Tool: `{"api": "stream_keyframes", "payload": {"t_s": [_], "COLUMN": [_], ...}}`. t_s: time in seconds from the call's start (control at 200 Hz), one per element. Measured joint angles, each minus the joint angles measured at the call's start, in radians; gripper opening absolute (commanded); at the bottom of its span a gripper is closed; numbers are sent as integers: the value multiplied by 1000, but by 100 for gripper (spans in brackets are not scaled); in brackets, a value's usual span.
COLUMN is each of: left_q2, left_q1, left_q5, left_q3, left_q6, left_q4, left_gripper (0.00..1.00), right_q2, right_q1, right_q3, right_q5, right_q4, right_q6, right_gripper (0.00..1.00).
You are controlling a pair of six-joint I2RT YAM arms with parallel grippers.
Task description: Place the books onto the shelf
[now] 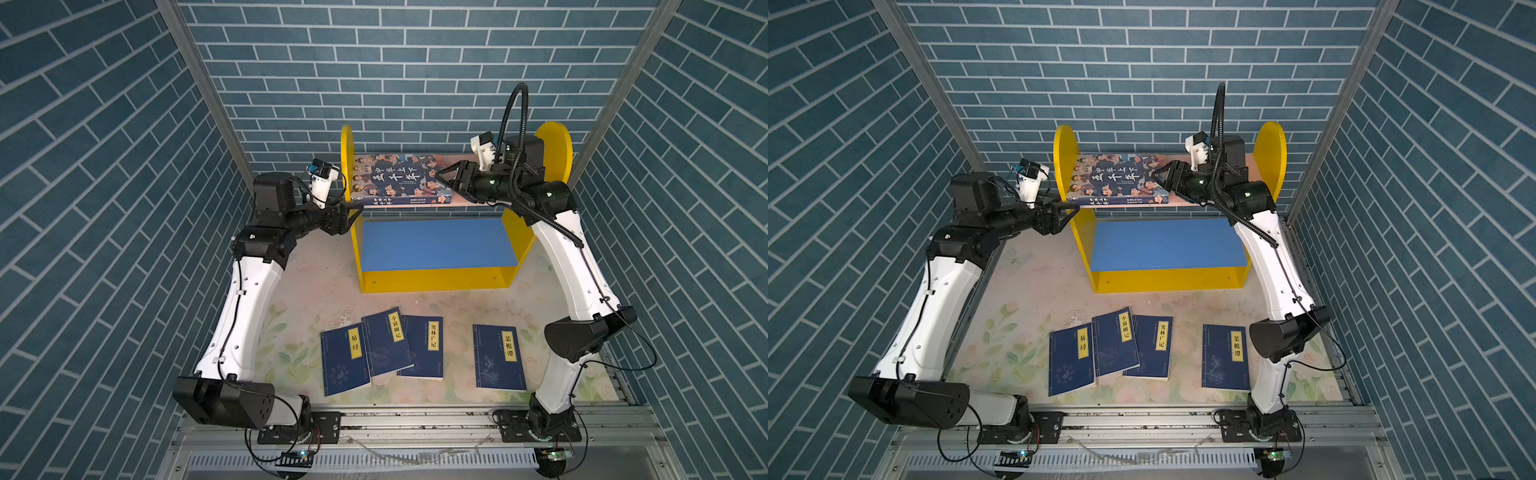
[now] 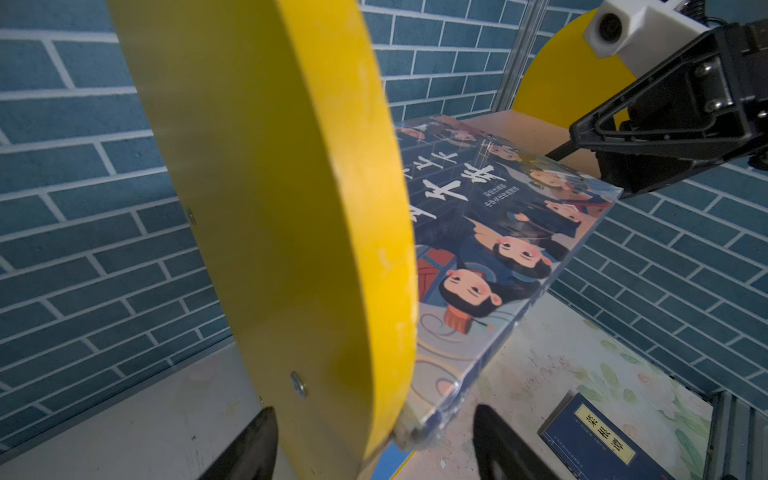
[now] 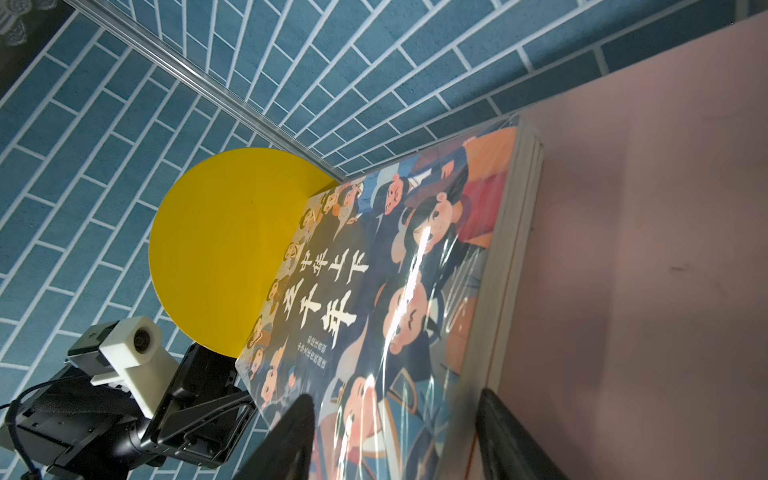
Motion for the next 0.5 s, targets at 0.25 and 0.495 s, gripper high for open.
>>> {"api": "stream_keyframes", "payload": {"t_s": [0.25,0.495], "left_q2": [-38,-117], "left_q1": [0,0], "left_q5": [-8,-69], "left_q3": [0,14], "left_q6": [4,-27], "left_q4": [-47,-170], "left_gripper": [84,89], "right_q2": [-12,-136], "right_q1": [12,12], "right_q3": [14,-46], "right_q5": [54,103], "right_q4": [-59,-52], "right_q6": [-33,-78], "right_gripper": [64,64]}}
